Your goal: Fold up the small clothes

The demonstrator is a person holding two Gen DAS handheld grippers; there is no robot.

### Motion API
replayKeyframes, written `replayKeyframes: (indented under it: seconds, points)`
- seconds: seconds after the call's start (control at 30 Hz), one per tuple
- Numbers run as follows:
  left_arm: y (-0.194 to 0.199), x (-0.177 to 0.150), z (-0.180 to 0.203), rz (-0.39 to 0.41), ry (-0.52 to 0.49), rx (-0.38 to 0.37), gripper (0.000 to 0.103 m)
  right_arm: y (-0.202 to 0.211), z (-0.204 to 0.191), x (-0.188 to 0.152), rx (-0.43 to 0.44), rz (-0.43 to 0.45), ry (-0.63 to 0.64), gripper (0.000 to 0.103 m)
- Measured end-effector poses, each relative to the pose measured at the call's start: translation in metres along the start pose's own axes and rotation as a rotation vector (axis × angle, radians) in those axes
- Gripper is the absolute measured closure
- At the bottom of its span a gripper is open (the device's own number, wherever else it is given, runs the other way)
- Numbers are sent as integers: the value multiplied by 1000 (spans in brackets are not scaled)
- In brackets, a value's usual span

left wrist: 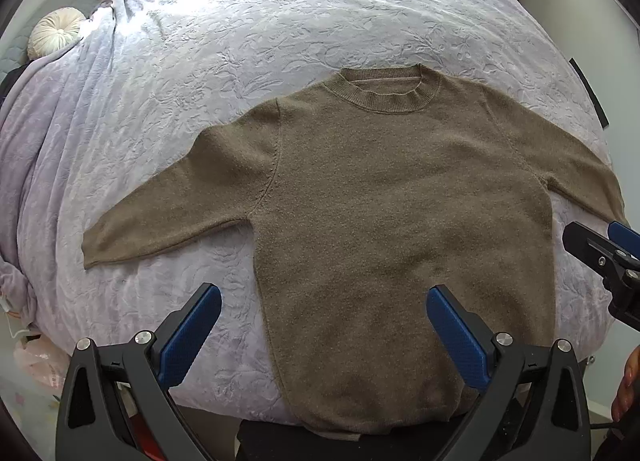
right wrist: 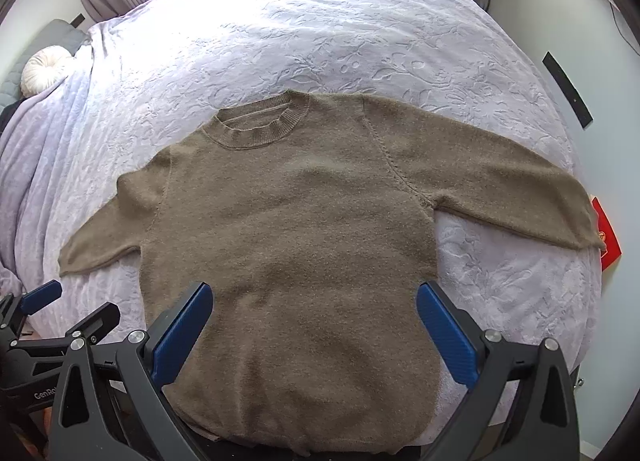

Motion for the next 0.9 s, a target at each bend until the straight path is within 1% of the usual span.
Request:
replayKeyframes:
  seconds: [0.9]
  points:
    - [1, -1, -1, -2, 8, -14, 0, 4, -2, -3, -34, -2, 12, 1]
Point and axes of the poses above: each gripper's, at about its wrist camera, not at the fingertips, and y roughly against the way its jaws point, z to its right, x to its top, the point moved 10 cm from there along -y, roughly the way its jaws point, and after that the axes turned 6 degrees about -z, right-handed, at the moved point
